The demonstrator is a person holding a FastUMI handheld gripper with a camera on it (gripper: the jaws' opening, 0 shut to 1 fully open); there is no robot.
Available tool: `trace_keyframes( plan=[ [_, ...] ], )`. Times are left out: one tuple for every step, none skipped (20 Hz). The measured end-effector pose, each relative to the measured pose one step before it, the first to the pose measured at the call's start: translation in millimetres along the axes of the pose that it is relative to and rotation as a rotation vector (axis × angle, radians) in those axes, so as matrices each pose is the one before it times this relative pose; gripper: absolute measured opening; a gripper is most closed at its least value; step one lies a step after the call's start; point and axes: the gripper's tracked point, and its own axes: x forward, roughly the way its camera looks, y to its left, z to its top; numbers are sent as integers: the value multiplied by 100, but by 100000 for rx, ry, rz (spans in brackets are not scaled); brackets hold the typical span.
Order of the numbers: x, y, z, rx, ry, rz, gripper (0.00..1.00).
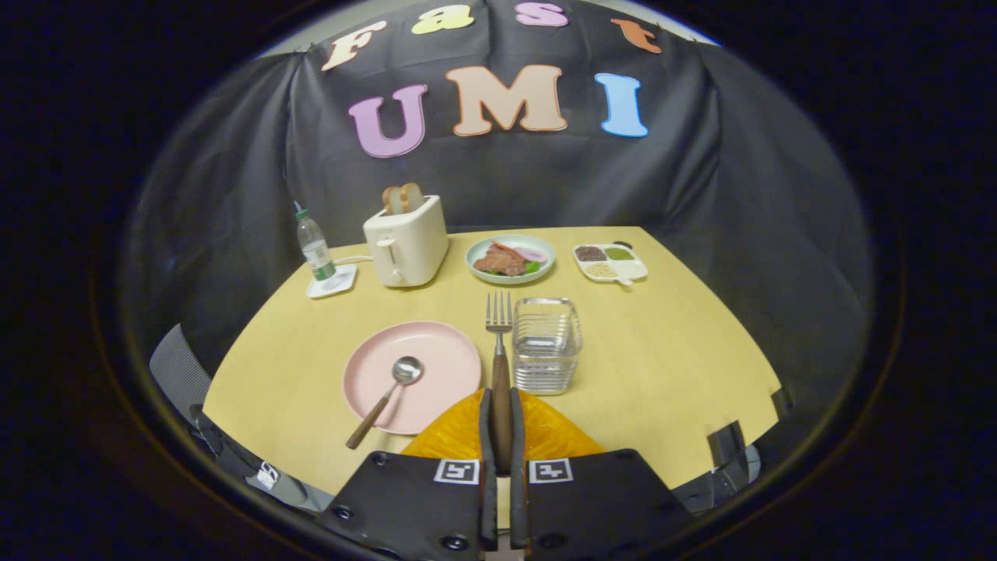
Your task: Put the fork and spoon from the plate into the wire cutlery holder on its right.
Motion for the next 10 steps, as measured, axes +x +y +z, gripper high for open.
trace_keyframes(
  plan=[
    [118,-900,-25,-150,1689,-1156,9],
    [270,-793,-250,227,2515,-736,9],
    [208,-558,-236,438,2954,168,9],
    [253,-415,-222,315,3259,805,9],
    [212,-327,-121,-404,3725,1131,9],
    [309,-292,-153,-742,3657,905,9],
    [182,-320,-12,-871,3399,465,9],
    [74,-296,209,-673,3076,656,9],
    [111,-145,449,-417,2660,830,9],
    [115,43,315,-1023,2863,1025,9]
  ],
)
